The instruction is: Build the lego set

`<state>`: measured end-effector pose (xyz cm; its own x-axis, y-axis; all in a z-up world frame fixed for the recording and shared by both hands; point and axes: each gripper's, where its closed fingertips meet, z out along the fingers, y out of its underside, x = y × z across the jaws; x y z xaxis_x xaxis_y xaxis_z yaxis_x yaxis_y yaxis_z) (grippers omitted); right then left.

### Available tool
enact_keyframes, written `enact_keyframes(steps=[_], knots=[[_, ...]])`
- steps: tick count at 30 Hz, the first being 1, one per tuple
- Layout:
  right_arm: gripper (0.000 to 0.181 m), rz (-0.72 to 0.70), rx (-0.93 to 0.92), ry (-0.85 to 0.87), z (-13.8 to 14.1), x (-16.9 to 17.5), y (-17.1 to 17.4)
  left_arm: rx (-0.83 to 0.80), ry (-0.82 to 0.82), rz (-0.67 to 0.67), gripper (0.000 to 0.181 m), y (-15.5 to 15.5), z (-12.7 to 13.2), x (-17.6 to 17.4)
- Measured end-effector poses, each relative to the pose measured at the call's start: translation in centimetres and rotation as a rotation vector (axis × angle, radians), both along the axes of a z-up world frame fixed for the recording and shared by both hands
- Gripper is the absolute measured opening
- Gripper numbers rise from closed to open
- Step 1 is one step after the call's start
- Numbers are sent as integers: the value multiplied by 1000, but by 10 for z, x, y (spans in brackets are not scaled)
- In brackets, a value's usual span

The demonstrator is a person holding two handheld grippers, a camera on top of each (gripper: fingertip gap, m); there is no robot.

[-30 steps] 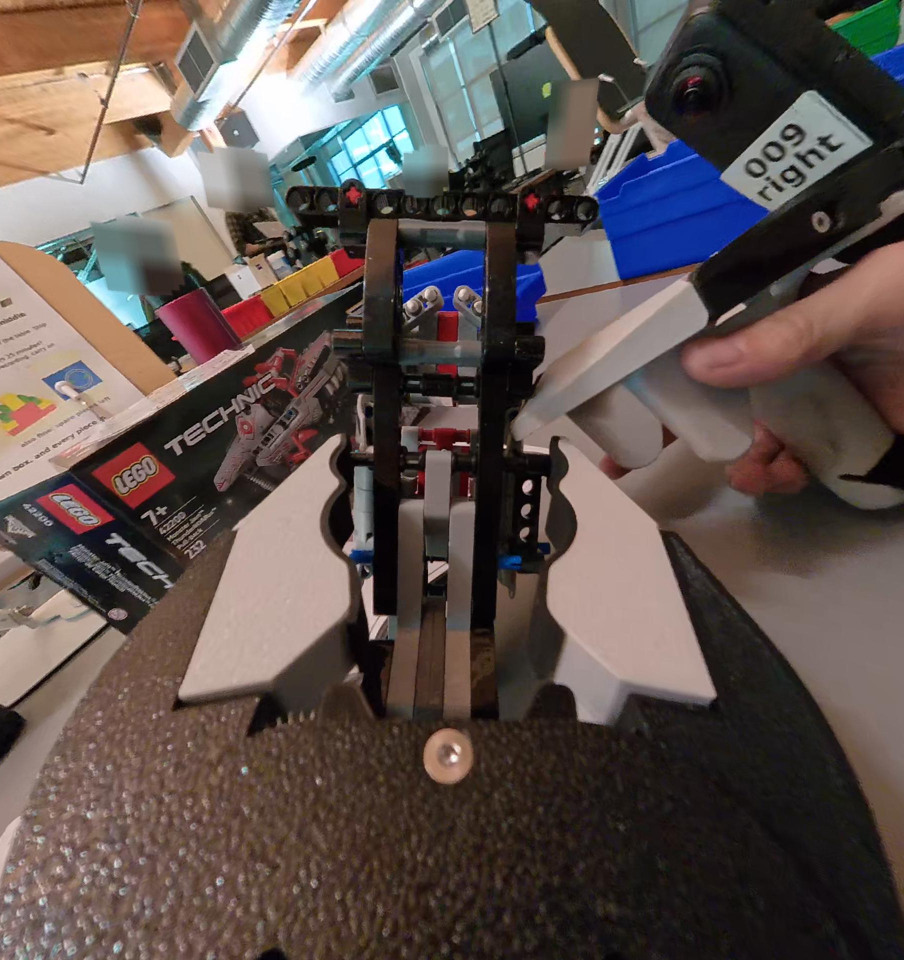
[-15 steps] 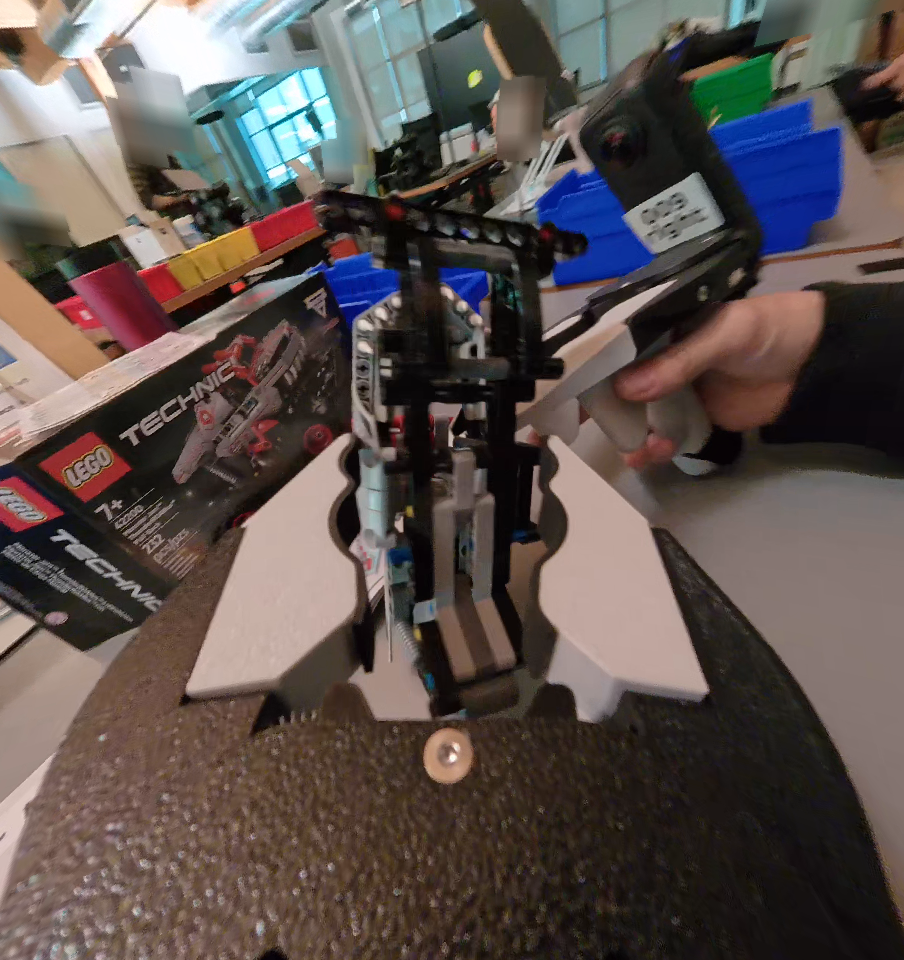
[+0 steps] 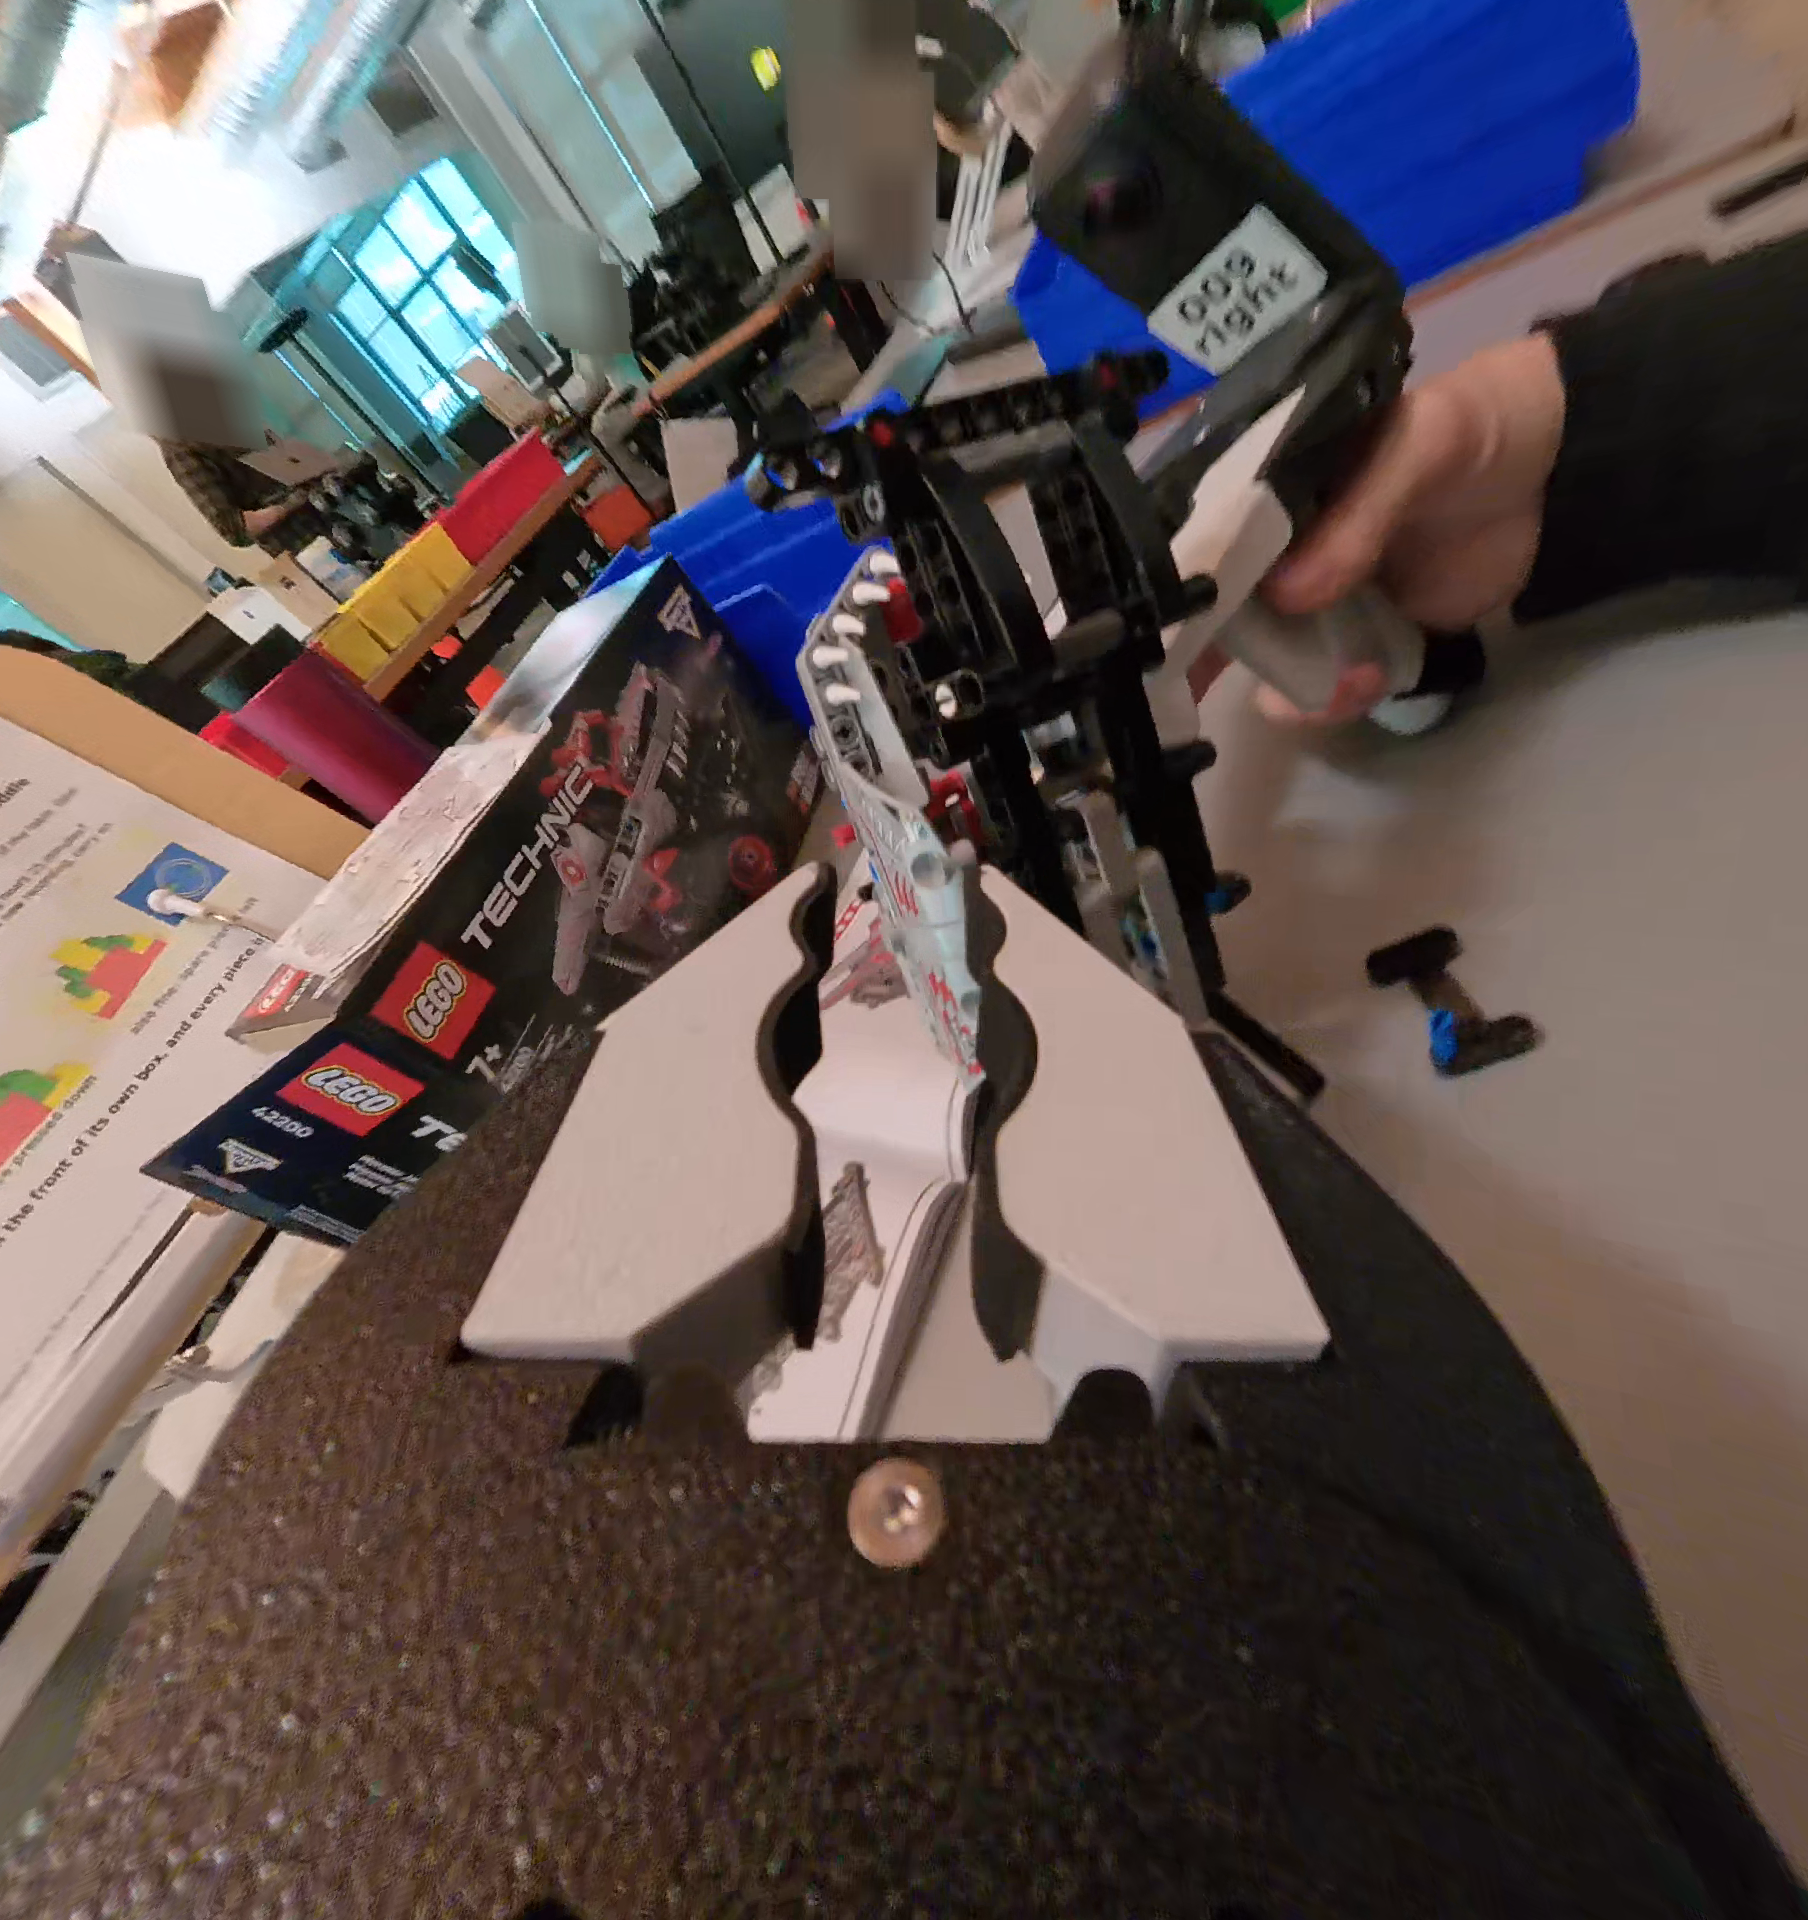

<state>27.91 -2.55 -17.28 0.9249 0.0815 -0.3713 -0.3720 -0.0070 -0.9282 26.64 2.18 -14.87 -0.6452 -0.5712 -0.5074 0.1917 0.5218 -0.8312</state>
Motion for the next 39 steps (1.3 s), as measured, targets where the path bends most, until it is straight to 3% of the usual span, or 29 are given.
enact_keyframes(steps=[3, 8, 11, 18, 20, 23, 25, 31, 39], knots=[[37, -14, 19, 12, 2, 1, 3, 62, 1, -54, 22, 3, -6, 2], [37, -33, 15, 13, 2, 1, 5, 24, 44, -135, 25, 0, -12, 1], [37, -64, 10, 8, 3, 2, 6, 16, 93, -155, 8, -2, -14, -4], [37, -97, 11, -22, 5, -2, 8, -91, 190, -82, 35, 10, -12, 2], [37, -103, 6, -21, 4, -2, 8, -110, 206, -110, 55, 11, -10, -2], [37, -115, 15, 3, 4, 1, 8, -178, 270, -135, 70, 4, -10, -7], [37, -131, 20, 11, 5, 2, 11, -154, 267, -100, 82, -4, -16, -6], [37, -251, 19, 47, 7, 4, 15, -201, 232, 170, 77, -13, -24, 10], [37, -348, -13, 56, 6, 0, 13, -217, 136, 247, 73, -24, -26, 12]])
